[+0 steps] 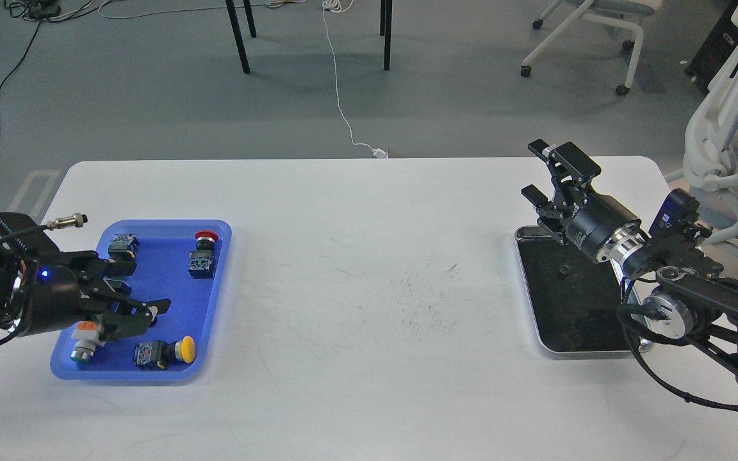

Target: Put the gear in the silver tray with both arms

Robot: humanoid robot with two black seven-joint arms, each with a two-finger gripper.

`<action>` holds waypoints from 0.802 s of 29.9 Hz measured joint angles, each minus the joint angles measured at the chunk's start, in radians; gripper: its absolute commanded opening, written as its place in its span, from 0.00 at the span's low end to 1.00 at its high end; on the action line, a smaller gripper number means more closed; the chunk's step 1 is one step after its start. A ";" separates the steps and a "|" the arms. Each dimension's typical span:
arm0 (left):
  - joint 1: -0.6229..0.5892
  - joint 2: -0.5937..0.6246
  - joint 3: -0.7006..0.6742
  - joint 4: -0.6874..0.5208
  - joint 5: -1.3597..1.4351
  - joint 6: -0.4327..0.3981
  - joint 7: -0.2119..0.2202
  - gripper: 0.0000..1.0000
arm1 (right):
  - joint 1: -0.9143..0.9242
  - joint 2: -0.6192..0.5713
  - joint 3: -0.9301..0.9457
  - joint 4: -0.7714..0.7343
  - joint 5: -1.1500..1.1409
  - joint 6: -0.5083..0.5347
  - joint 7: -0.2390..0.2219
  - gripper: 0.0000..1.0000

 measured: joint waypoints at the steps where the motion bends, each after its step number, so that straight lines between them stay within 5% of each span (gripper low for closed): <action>1: -0.016 -0.001 0.022 0.008 0.005 -0.008 0.000 0.62 | 0.000 0.002 0.000 -0.001 0.000 0.000 0.000 0.96; 9: -0.182 -0.049 0.241 0.075 0.009 -0.052 0.000 0.55 | 0.002 0.017 -0.002 -0.004 0.000 0.001 0.000 0.96; 19: -0.255 -0.118 0.332 0.203 0.009 -0.053 0.001 0.54 | 0.004 0.016 -0.001 -0.003 0.000 0.000 0.000 0.96; 24: -0.256 -0.129 0.337 0.235 0.009 -0.053 0.001 0.45 | 0.004 0.014 0.000 -0.001 0.000 0.001 0.000 0.96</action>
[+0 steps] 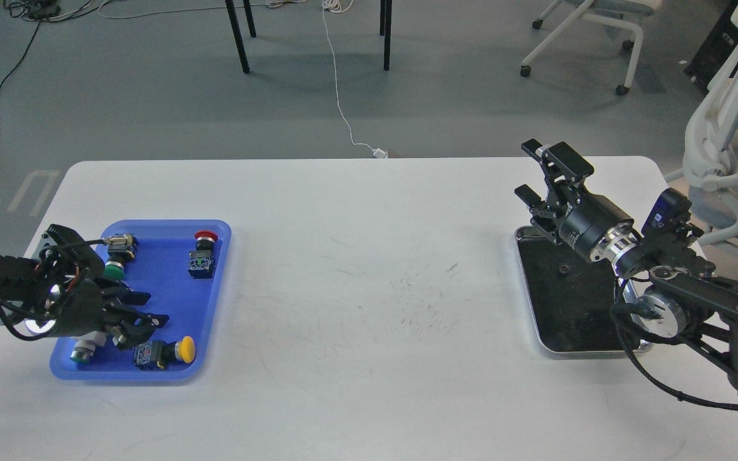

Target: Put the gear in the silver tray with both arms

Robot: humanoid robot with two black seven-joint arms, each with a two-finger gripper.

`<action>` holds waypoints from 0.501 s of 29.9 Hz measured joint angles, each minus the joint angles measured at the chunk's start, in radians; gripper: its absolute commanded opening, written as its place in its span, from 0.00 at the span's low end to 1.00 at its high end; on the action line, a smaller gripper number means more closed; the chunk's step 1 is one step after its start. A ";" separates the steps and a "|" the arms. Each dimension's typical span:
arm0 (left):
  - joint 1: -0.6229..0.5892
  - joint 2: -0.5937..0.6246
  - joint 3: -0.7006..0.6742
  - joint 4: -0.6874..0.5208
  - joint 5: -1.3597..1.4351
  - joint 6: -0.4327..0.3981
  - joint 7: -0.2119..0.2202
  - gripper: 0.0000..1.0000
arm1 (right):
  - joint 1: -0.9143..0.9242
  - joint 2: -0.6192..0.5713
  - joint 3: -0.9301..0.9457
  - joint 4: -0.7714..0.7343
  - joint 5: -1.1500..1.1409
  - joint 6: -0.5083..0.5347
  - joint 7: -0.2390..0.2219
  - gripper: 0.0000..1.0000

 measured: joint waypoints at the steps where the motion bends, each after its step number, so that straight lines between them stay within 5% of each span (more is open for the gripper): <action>1: 0.000 -0.001 0.000 0.004 0.000 0.000 0.000 0.45 | 0.000 0.000 0.000 0.000 0.000 0.000 0.000 0.96; 15: 0.004 -0.017 0.002 0.055 0.000 0.000 0.000 0.46 | -0.003 -0.006 0.000 0.003 0.000 0.000 0.000 0.96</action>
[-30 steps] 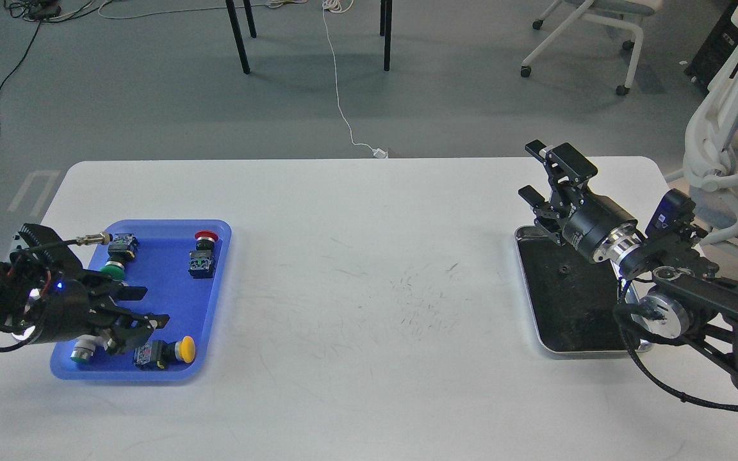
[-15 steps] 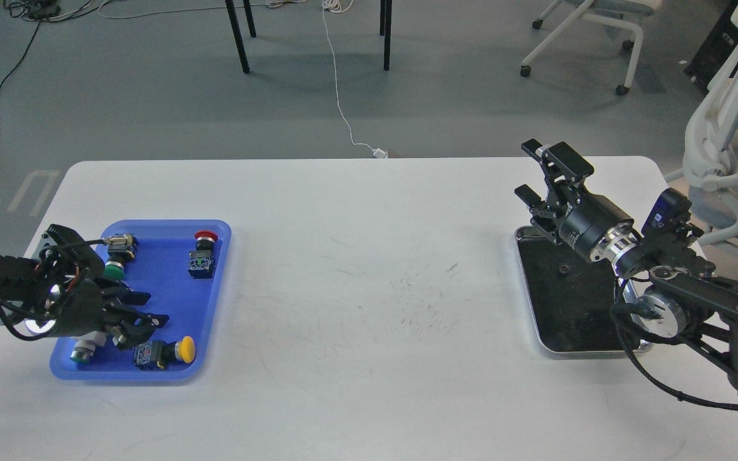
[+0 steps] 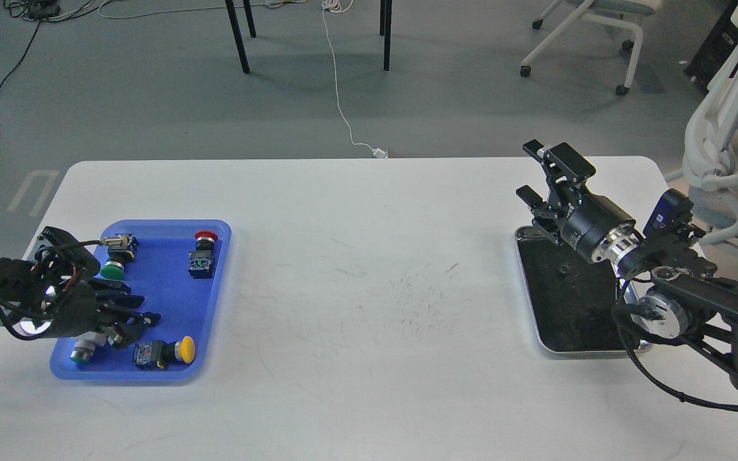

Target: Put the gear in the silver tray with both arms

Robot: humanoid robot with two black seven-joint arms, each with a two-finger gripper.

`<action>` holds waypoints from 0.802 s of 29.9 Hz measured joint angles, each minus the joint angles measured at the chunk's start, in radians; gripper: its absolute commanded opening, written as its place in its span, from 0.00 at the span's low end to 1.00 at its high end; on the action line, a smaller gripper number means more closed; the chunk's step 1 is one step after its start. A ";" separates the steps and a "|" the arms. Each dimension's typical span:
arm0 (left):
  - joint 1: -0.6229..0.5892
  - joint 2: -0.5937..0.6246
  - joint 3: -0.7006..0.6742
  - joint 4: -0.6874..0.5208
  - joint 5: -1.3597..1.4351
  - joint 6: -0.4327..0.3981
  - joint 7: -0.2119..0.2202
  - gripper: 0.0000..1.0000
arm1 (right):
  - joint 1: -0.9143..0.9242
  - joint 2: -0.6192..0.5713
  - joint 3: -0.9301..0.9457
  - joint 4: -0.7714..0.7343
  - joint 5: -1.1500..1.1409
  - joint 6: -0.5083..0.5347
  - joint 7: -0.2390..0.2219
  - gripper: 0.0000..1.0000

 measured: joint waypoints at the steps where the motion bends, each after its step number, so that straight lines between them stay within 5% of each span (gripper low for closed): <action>1: 0.001 0.000 0.000 0.000 0.000 0.000 0.000 0.46 | 0.000 -0.001 0.000 0.000 0.000 0.000 0.000 0.96; 10: 0.009 0.000 0.000 -0.012 0.000 0.000 0.000 0.44 | 0.000 -0.001 0.000 -0.001 0.000 0.000 0.000 0.96; 15: 0.009 0.000 0.010 -0.006 0.000 -0.002 0.000 0.18 | 0.000 -0.003 0.001 -0.001 0.000 0.000 0.000 0.96; 24: -0.004 -0.001 0.026 0.000 -0.001 -0.003 -0.001 0.13 | 0.000 -0.002 0.002 -0.001 0.000 0.000 0.000 0.96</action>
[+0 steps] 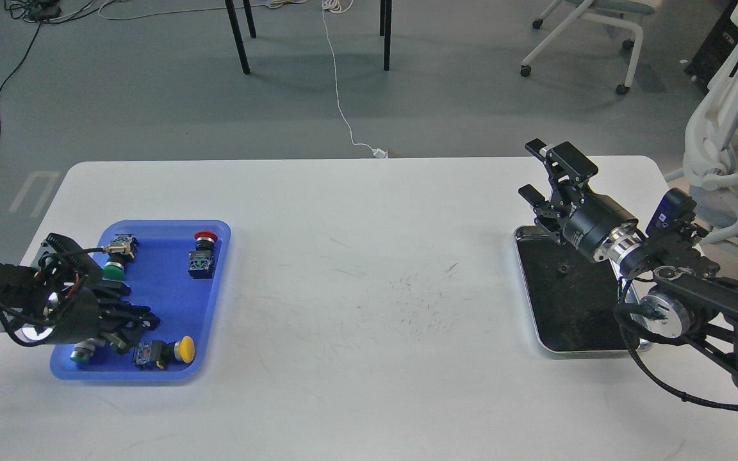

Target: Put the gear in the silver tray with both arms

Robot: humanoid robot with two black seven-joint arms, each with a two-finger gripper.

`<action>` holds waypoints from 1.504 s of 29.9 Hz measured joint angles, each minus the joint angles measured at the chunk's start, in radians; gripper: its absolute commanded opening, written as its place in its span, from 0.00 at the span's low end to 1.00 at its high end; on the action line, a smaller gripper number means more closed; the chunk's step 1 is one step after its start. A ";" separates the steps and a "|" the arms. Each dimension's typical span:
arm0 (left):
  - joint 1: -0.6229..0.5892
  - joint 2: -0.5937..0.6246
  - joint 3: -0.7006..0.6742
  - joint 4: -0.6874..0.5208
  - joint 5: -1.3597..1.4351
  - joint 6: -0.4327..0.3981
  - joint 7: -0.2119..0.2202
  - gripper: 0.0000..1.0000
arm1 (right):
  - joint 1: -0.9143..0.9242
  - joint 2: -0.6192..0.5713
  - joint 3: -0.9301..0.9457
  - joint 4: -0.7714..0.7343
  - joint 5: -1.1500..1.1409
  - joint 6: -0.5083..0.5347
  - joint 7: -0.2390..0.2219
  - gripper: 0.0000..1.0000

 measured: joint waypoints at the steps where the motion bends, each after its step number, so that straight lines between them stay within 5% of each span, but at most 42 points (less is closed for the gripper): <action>1: -0.003 0.000 0.000 0.000 0.000 0.000 0.000 0.13 | 0.000 0.000 0.000 0.000 0.000 0.000 0.000 0.96; 14: -0.235 -0.006 -0.003 -0.250 -0.010 -0.043 0.001 0.14 | 0.032 -0.001 0.022 0.004 0.000 0.000 0.000 0.96; 20: -0.352 -0.189 0.006 -0.305 -0.001 -0.119 0.001 0.14 | 0.140 0.018 0.018 0.003 0.093 0.000 0.000 0.96; 26: -0.431 -0.442 0.081 -0.207 0.001 -0.143 0.000 0.14 | 0.277 0.062 0.007 -0.003 0.297 -0.002 0.000 0.96; 38: -0.511 -0.883 0.228 0.148 0.001 -0.144 0.001 0.15 | 0.319 0.102 -0.005 -0.009 0.331 -0.012 0.000 0.96; 45: -0.506 -0.924 0.274 0.245 0.001 -0.144 0.001 0.15 | 0.316 0.093 -0.010 -0.008 0.331 -0.014 0.000 0.96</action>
